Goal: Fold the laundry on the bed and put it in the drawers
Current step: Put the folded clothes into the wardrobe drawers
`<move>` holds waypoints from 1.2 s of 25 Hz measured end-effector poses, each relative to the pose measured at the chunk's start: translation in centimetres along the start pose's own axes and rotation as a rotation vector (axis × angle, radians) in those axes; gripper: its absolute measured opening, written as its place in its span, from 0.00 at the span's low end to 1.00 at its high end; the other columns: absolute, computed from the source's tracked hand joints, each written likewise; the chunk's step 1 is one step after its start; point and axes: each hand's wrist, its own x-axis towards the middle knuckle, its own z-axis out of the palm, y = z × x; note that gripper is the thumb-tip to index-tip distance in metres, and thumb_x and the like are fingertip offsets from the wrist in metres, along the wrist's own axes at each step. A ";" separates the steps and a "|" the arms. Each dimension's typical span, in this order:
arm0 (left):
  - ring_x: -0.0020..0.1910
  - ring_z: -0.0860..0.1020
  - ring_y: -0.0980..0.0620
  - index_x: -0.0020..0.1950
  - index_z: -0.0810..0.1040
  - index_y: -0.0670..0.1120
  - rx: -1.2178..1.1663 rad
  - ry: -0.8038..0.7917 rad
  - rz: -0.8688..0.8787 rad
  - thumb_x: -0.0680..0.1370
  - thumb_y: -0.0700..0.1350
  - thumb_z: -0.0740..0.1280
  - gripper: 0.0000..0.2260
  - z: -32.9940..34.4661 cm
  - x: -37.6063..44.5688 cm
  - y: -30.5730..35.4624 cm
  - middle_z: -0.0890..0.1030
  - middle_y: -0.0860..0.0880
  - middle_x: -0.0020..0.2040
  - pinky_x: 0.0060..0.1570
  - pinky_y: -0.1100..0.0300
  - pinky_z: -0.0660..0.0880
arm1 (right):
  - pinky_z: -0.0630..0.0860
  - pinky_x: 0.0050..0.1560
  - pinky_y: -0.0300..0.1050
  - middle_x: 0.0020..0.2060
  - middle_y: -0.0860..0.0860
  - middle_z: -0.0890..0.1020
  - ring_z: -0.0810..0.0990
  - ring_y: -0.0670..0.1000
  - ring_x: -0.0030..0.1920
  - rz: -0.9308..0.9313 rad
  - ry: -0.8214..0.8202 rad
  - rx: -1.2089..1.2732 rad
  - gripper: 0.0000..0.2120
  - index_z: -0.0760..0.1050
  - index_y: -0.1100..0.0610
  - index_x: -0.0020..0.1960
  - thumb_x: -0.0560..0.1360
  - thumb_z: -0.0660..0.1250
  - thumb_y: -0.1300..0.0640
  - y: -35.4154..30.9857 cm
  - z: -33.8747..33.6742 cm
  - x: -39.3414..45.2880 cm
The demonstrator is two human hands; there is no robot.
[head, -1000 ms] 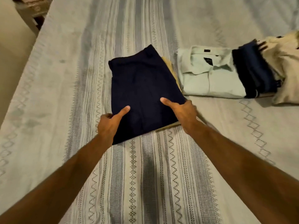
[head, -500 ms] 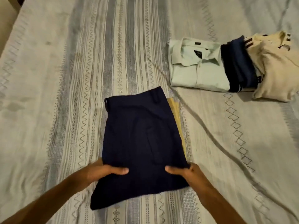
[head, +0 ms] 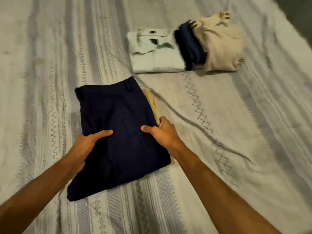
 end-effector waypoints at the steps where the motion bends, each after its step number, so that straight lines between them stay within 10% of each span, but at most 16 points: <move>1: 0.55 0.85 0.46 0.65 0.81 0.53 0.017 -0.004 0.041 0.62 0.54 0.85 0.33 1.4 -2.3 0.5 0.87 0.54 0.55 0.58 0.46 0.81 | 0.82 0.58 0.54 0.57 0.47 0.81 0.83 0.51 0.55 -0.037 0.018 0.028 0.28 0.72 0.51 0.64 0.70 0.77 0.41 0.7 -2.0 -2.1; 8: 0.54 0.86 0.53 0.64 0.81 0.52 0.117 -0.328 0.270 0.67 0.47 0.83 0.27 21.2 -22.0 -1.4 0.87 0.57 0.56 0.59 0.50 0.79 | 0.80 0.43 0.39 0.48 0.41 0.83 0.84 0.40 0.45 -0.077 0.315 0.318 0.15 0.72 0.49 0.56 0.76 0.75 0.47 13.6 -22.9 -25.1; 15: 0.51 0.86 0.56 0.59 0.83 0.51 0.348 -0.794 0.363 0.68 0.44 0.82 0.21 46.2 -42.5 -10.3 0.87 0.57 0.53 0.55 0.54 0.80 | 0.84 0.51 0.51 0.51 0.44 0.86 0.87 0.48 0.49 0.130 0.806 0.616 0.17 0.75 0.47 0.60 0.74 0.76 0.50 33.7 -39.4 -47.7; 24: 0.50 0.86 0.53 0.63 0.83 0.53 1.062 -1.387 0.603 0.67 0.53 0.83 0.26 69.3 -61.1 -24.3 0.87 0.53 0.52 0.52 0.56 0.82 | 0.83 0.57 0.54 0.58 0.44 0.84 0.85 0.48 0.55 0.349 1.110 1.145 0.23 0.75 0.49 0.62 0.69 0.75 0.46 59.4 -38.8 -62.2; 30: 0.60 0.78 0.44 0.70 0.77 0.52 1.785 -1.512 1.000 0.76 0.50 0.75 0.23 84.4 -65.8 -42.5 0.81 0.46 0.63 0.61 0.52 0.74 | 0.85 0.53 0.59 0.59 0.53 0.84 0.84 0.56 0.56 0.485 1.215 1.690 0.16 0.75 0.55 0.63 0.77 0.73 0.59 72.0 -35.4 -59.5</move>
